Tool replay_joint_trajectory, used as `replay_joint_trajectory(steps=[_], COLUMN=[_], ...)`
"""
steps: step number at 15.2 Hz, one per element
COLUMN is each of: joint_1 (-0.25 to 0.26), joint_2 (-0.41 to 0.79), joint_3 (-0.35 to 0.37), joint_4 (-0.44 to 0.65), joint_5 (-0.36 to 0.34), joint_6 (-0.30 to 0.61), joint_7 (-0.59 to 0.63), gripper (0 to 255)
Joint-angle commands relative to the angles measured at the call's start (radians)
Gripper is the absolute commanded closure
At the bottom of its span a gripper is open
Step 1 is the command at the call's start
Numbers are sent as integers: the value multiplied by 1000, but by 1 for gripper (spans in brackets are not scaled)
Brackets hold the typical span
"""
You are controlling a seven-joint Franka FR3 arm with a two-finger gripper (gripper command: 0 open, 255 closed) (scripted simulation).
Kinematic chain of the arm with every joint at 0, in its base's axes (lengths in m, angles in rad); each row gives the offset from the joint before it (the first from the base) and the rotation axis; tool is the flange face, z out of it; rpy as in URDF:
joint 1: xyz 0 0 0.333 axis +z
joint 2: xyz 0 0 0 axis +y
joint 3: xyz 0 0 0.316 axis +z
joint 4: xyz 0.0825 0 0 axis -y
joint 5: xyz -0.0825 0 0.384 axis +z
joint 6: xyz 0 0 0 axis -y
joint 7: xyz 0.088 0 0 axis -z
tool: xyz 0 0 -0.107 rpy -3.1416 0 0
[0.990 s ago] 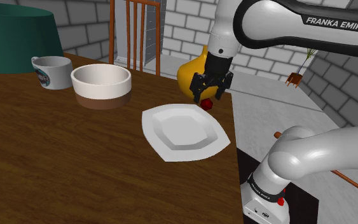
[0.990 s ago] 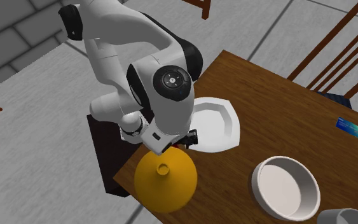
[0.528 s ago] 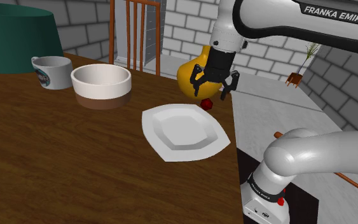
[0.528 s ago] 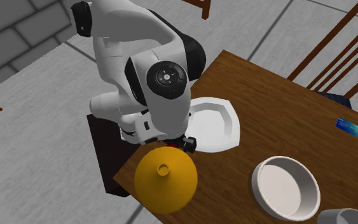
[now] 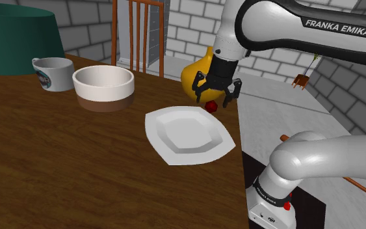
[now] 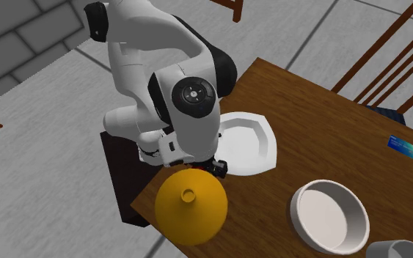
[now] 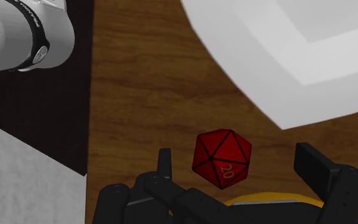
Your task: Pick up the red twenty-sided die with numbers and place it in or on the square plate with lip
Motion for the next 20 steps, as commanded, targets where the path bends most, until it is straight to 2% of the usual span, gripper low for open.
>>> replay_joint_trajectory(steps=[1, 5, 6, 15, 16, 19, 20], joint_1=[-3, -5, -4, 2, 2, 47, 56], joint_2=[3, 2, -1, -11, -11, 107, 129], joint_3=[0, 0, -1, 7, 7, -76, -88], joint_4=[-18, -18, -16, -29, -29, 85, 107], joint_5=[-3, -2, -2, 6, 6, -85, -99], joint_6=[-1, -2, -7, -2, -2, -37, -44], joint_7=[0, -1, 0, 7, 7, -264, -308], gripper=[0, 0, 255, 255, 0, 0, 0])
